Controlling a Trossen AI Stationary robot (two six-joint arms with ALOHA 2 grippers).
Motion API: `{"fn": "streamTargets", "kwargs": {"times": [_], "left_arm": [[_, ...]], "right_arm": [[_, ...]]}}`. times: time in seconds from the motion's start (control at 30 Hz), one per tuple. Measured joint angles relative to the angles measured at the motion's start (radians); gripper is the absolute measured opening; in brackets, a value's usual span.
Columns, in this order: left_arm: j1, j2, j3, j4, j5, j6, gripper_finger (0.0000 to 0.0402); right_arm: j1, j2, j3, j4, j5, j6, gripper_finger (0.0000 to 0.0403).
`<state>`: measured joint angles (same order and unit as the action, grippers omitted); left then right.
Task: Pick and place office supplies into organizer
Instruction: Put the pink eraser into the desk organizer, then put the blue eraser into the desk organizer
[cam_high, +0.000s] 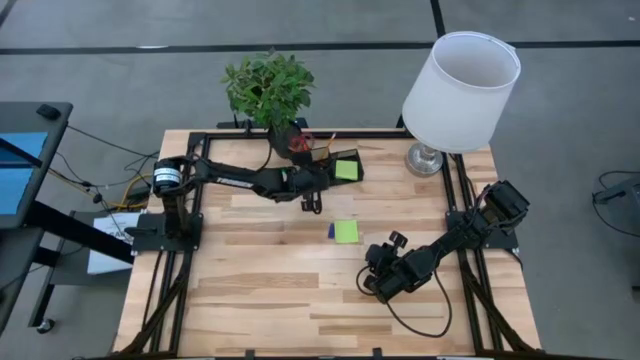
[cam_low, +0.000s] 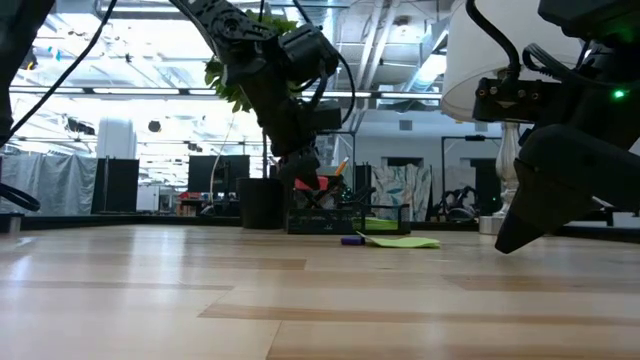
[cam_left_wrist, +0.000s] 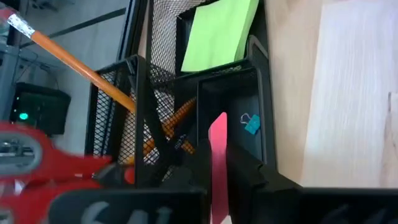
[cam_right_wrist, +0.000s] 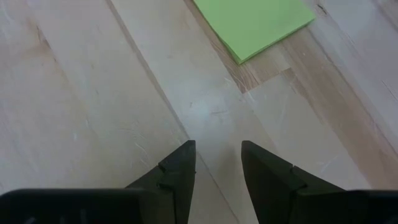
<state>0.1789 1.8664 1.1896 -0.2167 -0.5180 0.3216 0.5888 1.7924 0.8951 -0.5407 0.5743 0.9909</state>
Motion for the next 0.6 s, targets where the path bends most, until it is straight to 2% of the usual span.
{"fn": "streamTargets", "kwargs": {"times": [0.07,0.3,0.6], "left_arm": [[0.004,0.000,0.000,-0.002,0.001,-0.011,0.0010],[0.006,0.000,0.001,-0.003,0.005,-0.022,0.0063],[-0.004,0.000,0.002,-0.003,0.026,-0.035,0.0089]], "right_arm": [[0.000,0.000,0.000,0.000,0.000,0.000,0.0127],[0.000,0.000,0.000,0.000,0.000,0.000,0.0127],[0.000,0.000,0.000,0.000,0.000,0.000,0.0127]]}}
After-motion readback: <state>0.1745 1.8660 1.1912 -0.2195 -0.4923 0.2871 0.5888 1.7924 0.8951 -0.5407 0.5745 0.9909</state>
